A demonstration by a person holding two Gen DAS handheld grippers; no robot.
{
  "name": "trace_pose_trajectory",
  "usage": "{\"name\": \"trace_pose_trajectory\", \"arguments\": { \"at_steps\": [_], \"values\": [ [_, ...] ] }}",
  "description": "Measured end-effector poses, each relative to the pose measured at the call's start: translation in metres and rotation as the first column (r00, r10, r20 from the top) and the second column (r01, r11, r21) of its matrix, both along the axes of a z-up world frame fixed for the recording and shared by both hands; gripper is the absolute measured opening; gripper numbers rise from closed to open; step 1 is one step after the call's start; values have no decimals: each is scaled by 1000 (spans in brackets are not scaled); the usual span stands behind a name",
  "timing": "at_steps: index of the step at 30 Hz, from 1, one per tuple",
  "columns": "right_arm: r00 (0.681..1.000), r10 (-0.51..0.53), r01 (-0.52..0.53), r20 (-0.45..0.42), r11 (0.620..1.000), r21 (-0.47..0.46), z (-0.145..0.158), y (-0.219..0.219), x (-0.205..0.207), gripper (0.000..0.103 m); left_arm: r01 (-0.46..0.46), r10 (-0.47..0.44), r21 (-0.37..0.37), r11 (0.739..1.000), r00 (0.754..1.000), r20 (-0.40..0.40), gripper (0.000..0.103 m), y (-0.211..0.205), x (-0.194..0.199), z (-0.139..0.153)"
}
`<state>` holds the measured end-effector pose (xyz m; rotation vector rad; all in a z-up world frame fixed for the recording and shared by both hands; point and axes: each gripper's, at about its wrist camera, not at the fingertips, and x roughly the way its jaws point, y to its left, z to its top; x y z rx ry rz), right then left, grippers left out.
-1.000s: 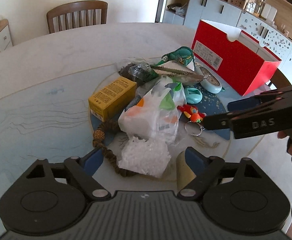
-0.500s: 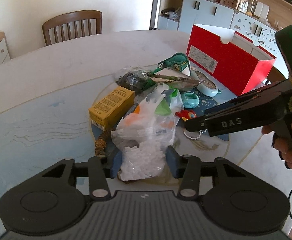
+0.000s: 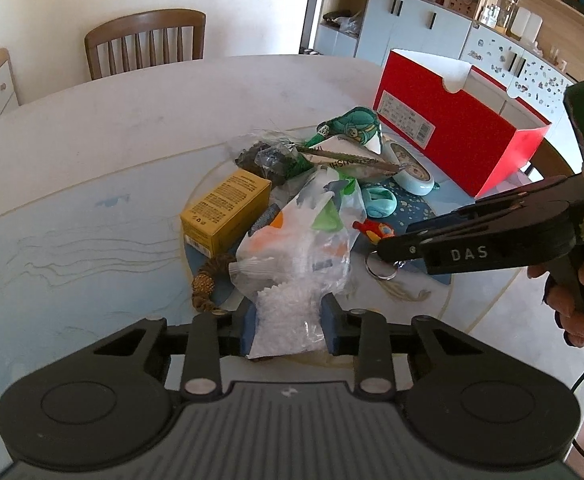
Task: Organize objects
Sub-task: 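Close the right gripper on the red toy keychain and lift it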
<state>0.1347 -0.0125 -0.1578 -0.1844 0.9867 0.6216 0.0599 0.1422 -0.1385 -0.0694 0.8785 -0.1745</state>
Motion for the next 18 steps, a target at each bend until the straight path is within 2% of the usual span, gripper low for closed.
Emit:
{"name": "trace_pose_trajectory", "arguments": {
  "at_steps": [6,18],
  "values": [
    [1000,-8,7,22,1000,10,18,-12,-14,35,2,-2,-6,1000,1000,3,31,0,-3,17],
    [995,-46,41,89,997,59,81,-50,-23,35,38,-37,-45,998,999,39,31,-22,13,69]
  ]
}}
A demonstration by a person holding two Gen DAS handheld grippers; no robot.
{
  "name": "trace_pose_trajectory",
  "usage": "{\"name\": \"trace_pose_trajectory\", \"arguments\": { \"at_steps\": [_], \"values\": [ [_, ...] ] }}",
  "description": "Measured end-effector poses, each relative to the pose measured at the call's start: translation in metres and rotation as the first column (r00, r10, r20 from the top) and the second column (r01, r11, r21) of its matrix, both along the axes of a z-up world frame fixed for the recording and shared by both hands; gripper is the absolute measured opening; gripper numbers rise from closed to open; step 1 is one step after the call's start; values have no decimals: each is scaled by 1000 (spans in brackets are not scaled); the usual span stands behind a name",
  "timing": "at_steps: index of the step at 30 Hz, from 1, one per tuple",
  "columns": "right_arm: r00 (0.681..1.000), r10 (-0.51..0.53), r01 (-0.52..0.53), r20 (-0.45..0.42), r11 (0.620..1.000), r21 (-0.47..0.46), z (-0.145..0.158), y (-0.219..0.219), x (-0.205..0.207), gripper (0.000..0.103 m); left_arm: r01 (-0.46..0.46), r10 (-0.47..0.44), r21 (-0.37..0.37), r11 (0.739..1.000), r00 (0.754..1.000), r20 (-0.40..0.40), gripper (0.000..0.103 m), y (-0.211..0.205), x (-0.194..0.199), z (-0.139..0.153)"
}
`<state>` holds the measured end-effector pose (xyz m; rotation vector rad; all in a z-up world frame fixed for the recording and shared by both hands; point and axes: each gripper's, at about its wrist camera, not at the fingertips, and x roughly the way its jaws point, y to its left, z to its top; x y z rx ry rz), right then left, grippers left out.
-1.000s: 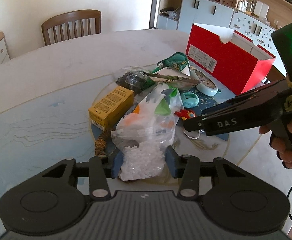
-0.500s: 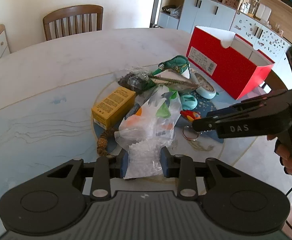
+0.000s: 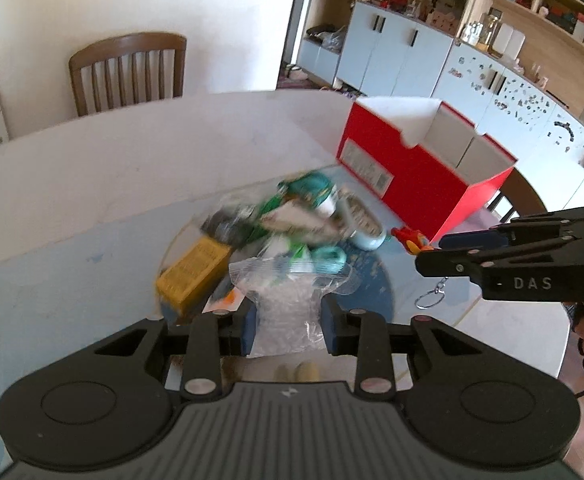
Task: Organize objects
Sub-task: 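Close the right gripper on the red toy keychain and lift it, then drop the keychain in the shoebox with the right gripper while the left drops a bead bag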
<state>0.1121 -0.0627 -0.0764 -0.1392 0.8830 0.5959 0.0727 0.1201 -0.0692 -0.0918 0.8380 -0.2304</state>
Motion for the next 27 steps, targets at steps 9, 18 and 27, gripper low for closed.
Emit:
{"name": "trace_pose_trajectory", "arguments": {
  "at_steps": [9,18,27],
  "values": [
    [999,-6,5,49,1000,22,44,-47,21,35,46,-47,38,998,998,30,31,-50,27,46],
    [994,20,-22,106,1000,19,71,-100,67,35,61,-62,53,997,998,22,31,-122,73,72],
    [992,17,-16,122,1000,-4,66,-152,129,35,68,-69,80,994,997,17,31,-194,129,78]
  ]
}}
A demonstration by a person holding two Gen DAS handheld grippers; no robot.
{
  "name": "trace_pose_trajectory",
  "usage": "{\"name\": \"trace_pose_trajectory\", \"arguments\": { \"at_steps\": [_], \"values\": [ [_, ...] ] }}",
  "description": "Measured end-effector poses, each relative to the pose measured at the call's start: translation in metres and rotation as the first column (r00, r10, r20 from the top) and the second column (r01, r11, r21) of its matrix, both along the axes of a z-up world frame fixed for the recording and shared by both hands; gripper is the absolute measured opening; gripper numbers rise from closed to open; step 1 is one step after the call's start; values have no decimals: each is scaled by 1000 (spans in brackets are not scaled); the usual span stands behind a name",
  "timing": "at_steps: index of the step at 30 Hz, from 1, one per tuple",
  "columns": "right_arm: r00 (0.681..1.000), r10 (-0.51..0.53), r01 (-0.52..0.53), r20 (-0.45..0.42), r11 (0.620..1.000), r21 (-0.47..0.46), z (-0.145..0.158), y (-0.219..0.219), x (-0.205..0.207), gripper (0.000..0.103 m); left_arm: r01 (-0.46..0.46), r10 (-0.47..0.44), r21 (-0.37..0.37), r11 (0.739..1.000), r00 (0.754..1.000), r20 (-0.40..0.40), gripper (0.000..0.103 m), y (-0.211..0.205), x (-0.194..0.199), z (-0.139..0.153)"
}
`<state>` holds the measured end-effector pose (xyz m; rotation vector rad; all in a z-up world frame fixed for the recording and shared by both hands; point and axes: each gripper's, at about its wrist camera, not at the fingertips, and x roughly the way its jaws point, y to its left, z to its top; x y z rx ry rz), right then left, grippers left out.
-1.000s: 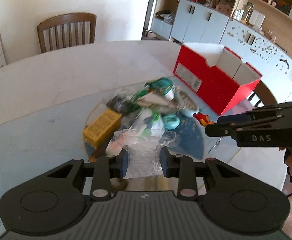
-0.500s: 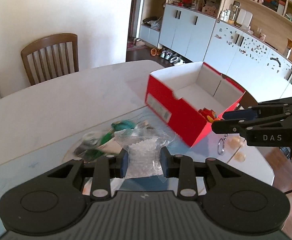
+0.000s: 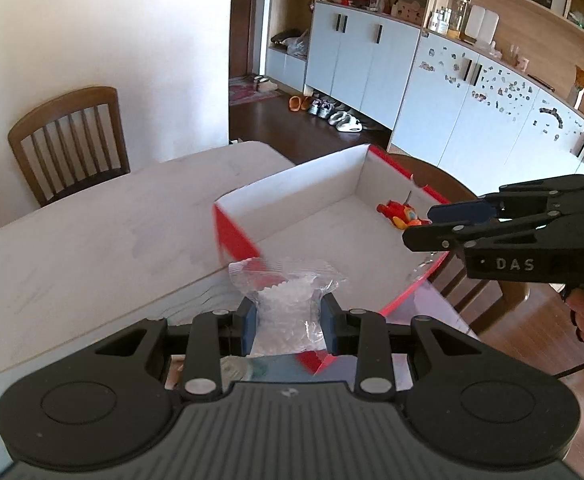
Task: Organize objects
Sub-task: 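Drop the keychain in the shoebox with the right gripper while the left drops a bead bag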
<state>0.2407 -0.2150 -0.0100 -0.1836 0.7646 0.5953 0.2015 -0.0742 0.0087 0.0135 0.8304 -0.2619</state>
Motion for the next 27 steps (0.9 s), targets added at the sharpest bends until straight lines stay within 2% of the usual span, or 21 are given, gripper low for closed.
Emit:
{"name": "trace_pose_trajectory", "arguments": {
  "at_steps": [7,16,23,27],
  "values": [
    [1000,-10,10,-15,1000,-21,-17,-32,42,35,18,-18,27,999,1000,-11,31,-49,45,-4],
    [999,14,-17,-52,998,-52,-47,-46,81,35,6,-1,53,999,996,-92,31,-86,110,-36],
    [993,65,-80,-97,985,-156,-84,-34,97,35,-19,36,77,997,976,-216,31,-95,154,-81],
    [985,94,-122,-146,972,-199,-103,-24,102,35,-59,82,86,994,953,-291,31,-96,170,-106]
  ]
}}
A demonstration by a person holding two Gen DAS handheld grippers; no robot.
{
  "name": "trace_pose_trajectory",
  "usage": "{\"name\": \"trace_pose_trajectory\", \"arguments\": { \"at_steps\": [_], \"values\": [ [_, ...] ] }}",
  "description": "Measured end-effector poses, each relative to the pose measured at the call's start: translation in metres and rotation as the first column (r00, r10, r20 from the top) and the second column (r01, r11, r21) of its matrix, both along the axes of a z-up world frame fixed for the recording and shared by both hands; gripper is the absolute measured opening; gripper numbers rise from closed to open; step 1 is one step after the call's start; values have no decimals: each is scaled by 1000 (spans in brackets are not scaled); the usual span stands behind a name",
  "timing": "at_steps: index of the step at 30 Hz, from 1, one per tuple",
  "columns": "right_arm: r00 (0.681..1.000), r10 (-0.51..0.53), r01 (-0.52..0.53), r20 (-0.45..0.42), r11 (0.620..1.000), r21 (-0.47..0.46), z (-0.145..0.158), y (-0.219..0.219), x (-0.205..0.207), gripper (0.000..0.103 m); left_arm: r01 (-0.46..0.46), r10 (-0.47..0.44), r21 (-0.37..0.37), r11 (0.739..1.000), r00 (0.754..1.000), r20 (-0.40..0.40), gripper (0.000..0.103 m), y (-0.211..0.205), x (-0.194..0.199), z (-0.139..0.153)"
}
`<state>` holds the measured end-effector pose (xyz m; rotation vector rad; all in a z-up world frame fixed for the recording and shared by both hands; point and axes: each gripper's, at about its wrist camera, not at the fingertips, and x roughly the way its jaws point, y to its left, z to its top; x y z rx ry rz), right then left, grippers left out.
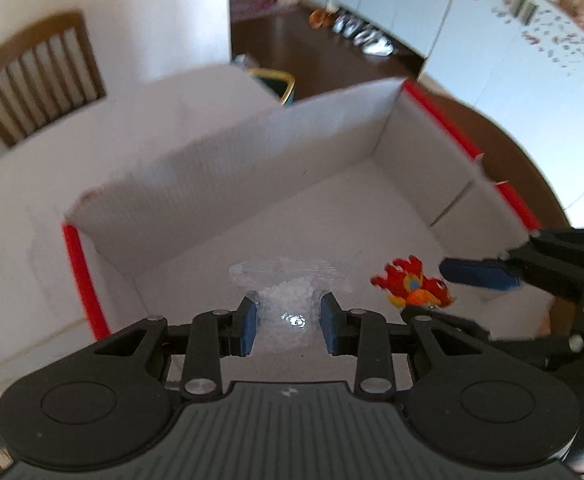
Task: Organize objects
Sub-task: 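Drop the keychain in the shoebox with the right gripper while the left drops a bead bag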
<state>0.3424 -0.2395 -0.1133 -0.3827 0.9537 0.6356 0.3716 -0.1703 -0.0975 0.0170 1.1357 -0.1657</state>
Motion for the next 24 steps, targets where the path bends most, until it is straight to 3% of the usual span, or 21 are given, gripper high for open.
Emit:
{"name": "trace_pose_trajectory", "arguments": {
  "at_steps": [12,18,24],
  "values": [
    [995,44,-52,-92,995,-84,-31,17,10,34,-1,8,48,999,989,-151,32,-12,19,-44],
    [991,39,-48,-125,996,-72,-33,17,14,34,6,3,46,999,984,-177,33,-19,18,-47],
    [992,41,-47,-119,998,-51,-26,11,11,37,13,-1,68,998,986,-169,41,-17,25,-45]
  ]
}}
